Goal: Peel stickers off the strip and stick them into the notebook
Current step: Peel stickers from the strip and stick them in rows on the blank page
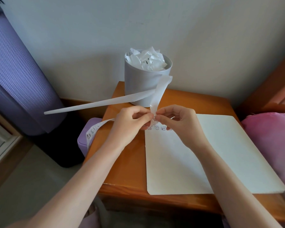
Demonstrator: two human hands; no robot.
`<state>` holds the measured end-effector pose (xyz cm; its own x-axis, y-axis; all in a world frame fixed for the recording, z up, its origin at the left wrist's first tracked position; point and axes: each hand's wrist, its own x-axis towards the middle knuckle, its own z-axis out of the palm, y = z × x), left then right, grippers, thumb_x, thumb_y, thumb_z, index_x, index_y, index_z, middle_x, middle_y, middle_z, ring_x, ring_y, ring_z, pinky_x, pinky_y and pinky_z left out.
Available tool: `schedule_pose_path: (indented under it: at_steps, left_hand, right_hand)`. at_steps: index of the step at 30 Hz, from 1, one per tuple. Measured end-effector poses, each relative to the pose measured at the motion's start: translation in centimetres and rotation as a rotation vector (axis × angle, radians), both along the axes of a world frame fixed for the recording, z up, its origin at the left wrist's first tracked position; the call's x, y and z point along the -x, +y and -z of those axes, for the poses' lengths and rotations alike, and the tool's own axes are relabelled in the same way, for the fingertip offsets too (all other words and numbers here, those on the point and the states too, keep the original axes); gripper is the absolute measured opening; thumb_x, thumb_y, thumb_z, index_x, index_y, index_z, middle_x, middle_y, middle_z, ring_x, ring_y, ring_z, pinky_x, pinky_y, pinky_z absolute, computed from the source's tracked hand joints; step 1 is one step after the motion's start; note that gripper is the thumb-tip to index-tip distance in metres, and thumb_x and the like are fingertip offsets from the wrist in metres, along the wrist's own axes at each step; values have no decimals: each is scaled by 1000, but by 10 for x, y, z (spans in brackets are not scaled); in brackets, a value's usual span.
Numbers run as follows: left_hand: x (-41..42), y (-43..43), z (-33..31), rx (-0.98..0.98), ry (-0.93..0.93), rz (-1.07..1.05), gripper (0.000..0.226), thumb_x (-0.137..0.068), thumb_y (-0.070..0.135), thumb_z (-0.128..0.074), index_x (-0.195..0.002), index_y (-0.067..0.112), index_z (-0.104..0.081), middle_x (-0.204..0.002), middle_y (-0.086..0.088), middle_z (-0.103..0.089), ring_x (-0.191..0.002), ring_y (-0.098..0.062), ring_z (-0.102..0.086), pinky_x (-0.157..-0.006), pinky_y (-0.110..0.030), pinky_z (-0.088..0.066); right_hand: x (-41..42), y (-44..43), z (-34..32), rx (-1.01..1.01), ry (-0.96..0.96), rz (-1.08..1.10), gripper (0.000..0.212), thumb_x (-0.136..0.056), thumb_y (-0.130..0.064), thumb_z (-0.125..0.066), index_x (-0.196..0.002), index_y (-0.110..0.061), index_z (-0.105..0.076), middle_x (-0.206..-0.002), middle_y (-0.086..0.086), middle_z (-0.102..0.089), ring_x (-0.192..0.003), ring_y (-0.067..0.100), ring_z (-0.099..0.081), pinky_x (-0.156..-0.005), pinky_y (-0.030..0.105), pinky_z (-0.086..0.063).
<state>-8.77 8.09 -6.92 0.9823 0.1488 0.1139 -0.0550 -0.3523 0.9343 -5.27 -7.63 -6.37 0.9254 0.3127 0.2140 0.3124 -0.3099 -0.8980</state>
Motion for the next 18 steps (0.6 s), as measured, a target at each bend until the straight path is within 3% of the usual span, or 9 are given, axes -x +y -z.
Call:
schedule_pose_path:
  at_steps: [4,9,14,18]
  left_hand:
    - [1,0,-1,-7,2,8,16,-88,26,-61,-101,20,-67,-85,9,-67,-76,-1,-66,-62,-4,-49]
    - [0,-1,0,47,31,-3,16,-89,29,-60,-100,20,-68,-84,7,-70,-77,-5,-68,-67,-13,-55]
    - [0,0,2,53,34,-23,12,-89,26,-60,-95,19,-67,-81,6,-69,-74,0,-67,-61,-12,-54]
    - [0,0,1,47,20,-50,6,-89,26,-61,-89,22,-65,-75,10,-66,-70,4,-66,-57,-9,-52]
  right_hand:
    - [0,0,1,-8,7,8,7,-80,-9,-73,-85,-12,-70,-74,-6,-69,-61,1,-60,-53,12,-47]
    - [0,1,1,24,-21,5,5,-80,-10,-72,-82,-14,-69,-74,-5,-69,-63,3,-59,-54,13,-47]
    - [0,1,4,123,-56,12,7,-82,-17,-72,-79,-22,-68,-71,-19,-64,-64,3,-54,-58,14,-41]
    - [1,3,4,223,-155,42,6,-83,-25,-71,-81,-27,-65,-91,-15,-58,-81,5,-52,-65,14,-40]
